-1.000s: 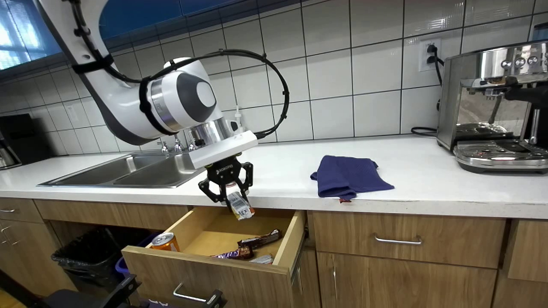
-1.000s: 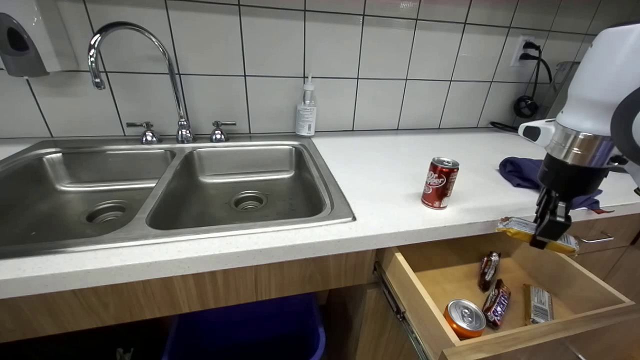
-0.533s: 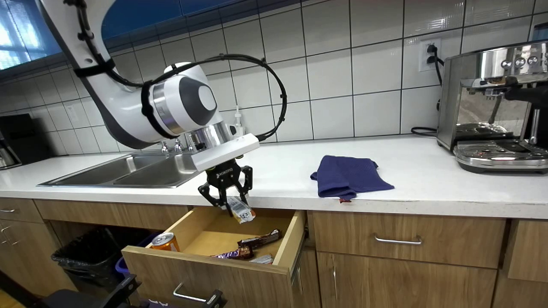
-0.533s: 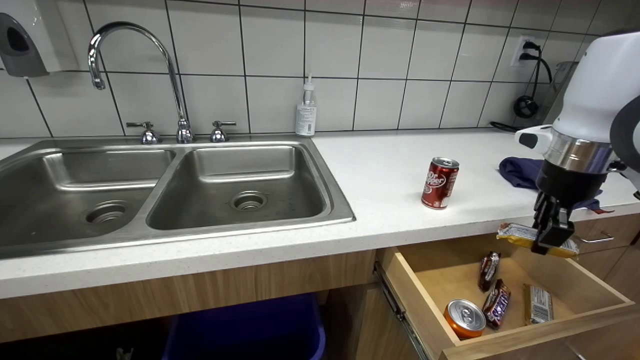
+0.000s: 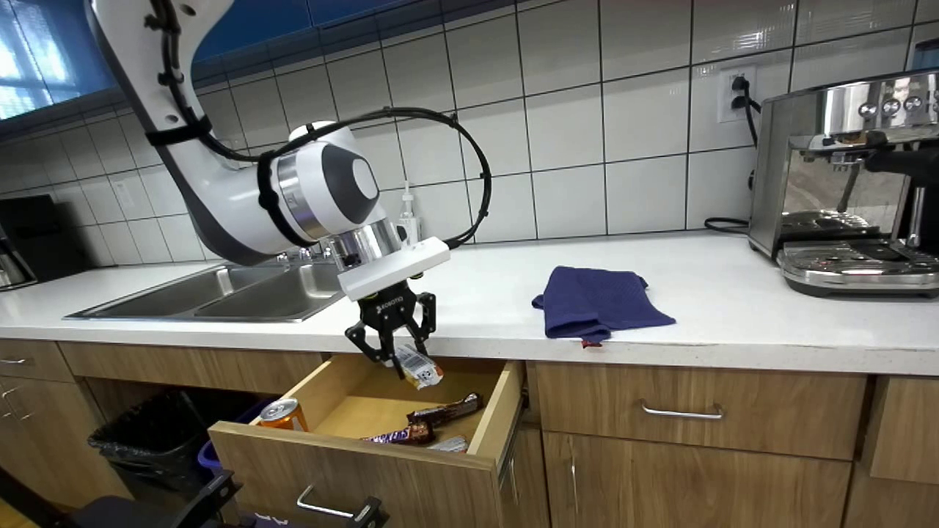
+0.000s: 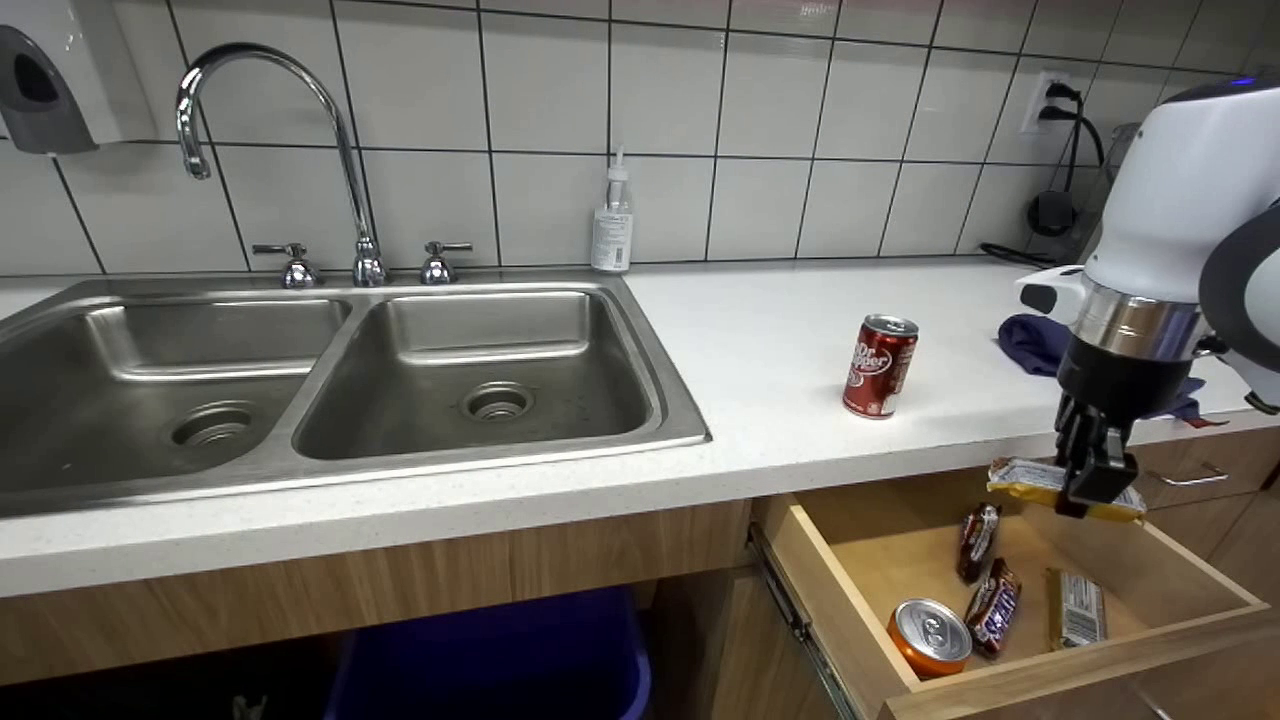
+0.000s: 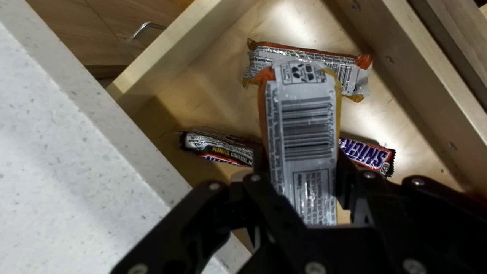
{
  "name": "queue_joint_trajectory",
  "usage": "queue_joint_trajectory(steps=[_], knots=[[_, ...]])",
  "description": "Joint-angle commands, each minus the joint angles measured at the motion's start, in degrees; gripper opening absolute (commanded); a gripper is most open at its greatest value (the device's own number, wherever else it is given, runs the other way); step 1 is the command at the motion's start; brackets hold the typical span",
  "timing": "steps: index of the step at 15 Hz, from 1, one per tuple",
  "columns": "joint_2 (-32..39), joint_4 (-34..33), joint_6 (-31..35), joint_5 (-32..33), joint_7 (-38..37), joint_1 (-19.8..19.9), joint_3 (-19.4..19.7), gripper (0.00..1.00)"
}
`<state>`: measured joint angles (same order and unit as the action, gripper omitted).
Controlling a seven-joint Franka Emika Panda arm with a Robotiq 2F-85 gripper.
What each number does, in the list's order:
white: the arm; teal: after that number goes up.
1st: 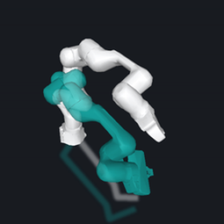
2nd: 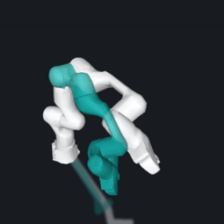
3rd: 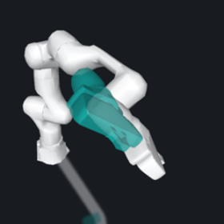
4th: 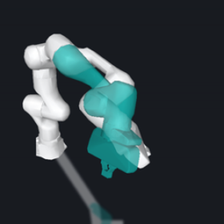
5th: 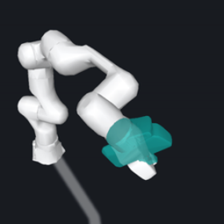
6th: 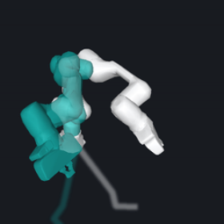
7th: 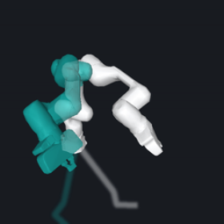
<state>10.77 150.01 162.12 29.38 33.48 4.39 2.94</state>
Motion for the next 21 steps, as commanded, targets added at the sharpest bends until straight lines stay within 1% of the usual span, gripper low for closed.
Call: queue_joint_trajectory(steps=[1,3,4,5,6,9,10,15,17,21], knots=[[2.02,-2.64,-1.50,2.09,-0.59,-0.95,0.88,0.17],[2.74,-3.20,-1.32,2.63,-0.90,-1.11,1.10,0.17],[2.99,-3.44,-1.22,2.91,-1.18,-1.23,1.23,0.67],[3.17,-3.63,-1.19,3.04,-1.22,-1.26,1.26,0.68],[3.30,-3.75,-1.12,3.15,-1.32,-1.27,1.29,0.73],[3.22,-3.89,-0.81,3.86,-1.71,-1.47,1.58,0.96],[3.02,-3.81,-0.96,3.52,-1.52,-1.39,1.44,1.00],[1.68,-2.70,-0.99,2.74,-3.86,-1.49,1.51,1.00],[0.91,-2.25,-1.83,2.20,-6.81,-1.78,1.61,1.00],[-0.43,-1.53,-3.94,1.61,-15.39,-3.00,2.29,1.00]])
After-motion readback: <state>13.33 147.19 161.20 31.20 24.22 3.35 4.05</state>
